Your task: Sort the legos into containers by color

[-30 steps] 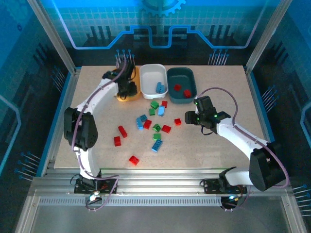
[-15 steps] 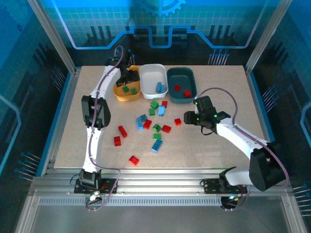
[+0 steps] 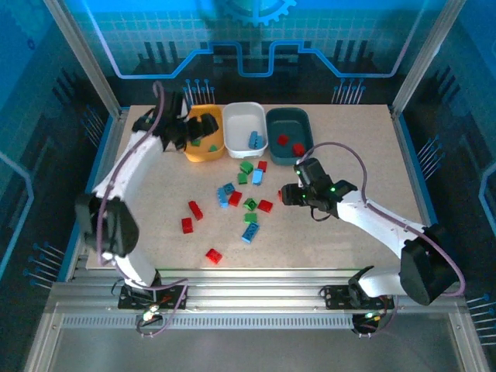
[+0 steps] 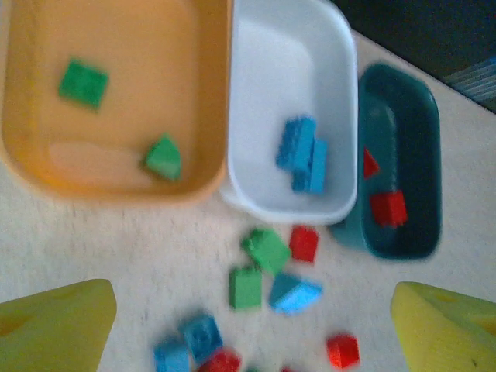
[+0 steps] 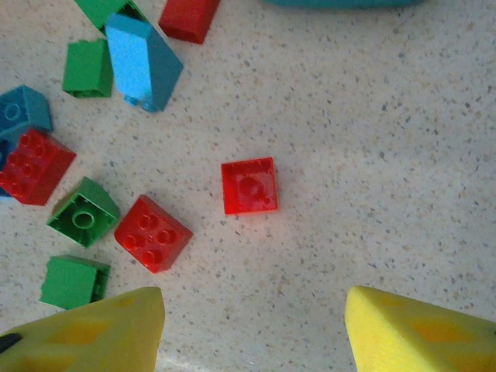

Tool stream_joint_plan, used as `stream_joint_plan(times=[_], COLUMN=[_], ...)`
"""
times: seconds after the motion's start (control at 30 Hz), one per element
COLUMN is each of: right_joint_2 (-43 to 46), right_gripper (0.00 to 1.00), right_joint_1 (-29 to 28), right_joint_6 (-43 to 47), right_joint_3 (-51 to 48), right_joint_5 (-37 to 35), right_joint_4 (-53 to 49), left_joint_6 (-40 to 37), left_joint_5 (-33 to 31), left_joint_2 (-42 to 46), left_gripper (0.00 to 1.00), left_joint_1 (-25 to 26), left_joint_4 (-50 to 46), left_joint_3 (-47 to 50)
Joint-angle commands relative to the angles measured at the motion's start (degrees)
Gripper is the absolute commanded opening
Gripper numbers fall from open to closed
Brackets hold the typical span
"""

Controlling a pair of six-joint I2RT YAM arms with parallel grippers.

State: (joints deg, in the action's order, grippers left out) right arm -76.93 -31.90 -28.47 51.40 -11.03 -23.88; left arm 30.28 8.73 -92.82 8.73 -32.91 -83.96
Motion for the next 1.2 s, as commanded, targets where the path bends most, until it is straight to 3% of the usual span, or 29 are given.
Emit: stream_joint_plan(times=[0.0,0.07,0.27,0.5,0.63,0.83,1.03,1.17], right_joint_2=[-2.54,-5.92,-17.76,-28.24,-30.59,-29.62,-17.52,-20.51], right_gripper=[0.63,0.63,0.66,0.63,0.53,0.29,0.28,0.29], right_joint_1=[-1.18,-0.67,0.55,1.88,1.92,1.54,2.72,7.86], right_joint_6=[0.34,1.78,5.92,5.37,4.87,4.2,5.51,7.6], right_joint_3=[2.92,4.54,11.67,17.1,17.46,16.87,18.98,26.91], right_joint_5=[-2.87,-2.77,-0.76,-0.57,-1.48,-3.74,-7.11,-5.43], right_joint_4=[-1.78,-2.3,-3.72,-4.6,-4.19,-4.42,-6.36,-8.16], left_joint_6=[8.86,12.3,13.76,14.42,13.42,12.52,12.88,15.79], left_joint_5=[7.5,9.9,12.71,15.57,16.23,16.07,15.72,15.63], left_joint_2=[7.51,12.25,20.32,26.55,28.92,30.06,32.36,32.99], left_gripper=[0.93,0.94,0.94,0.94,0.95,0.96,0.96,0.98], left_joint_1=[-0.12,-0.03,-0.03,0.12,0.13,0.1,0.06,0.21], left_joint_4=[13.52,19.15,21.78,22.66,20.57,19.46,19.61,23.36], left_joint_3=[20.16,31.3,45.15,47.54,46.39,46.25,47.37,50.61])
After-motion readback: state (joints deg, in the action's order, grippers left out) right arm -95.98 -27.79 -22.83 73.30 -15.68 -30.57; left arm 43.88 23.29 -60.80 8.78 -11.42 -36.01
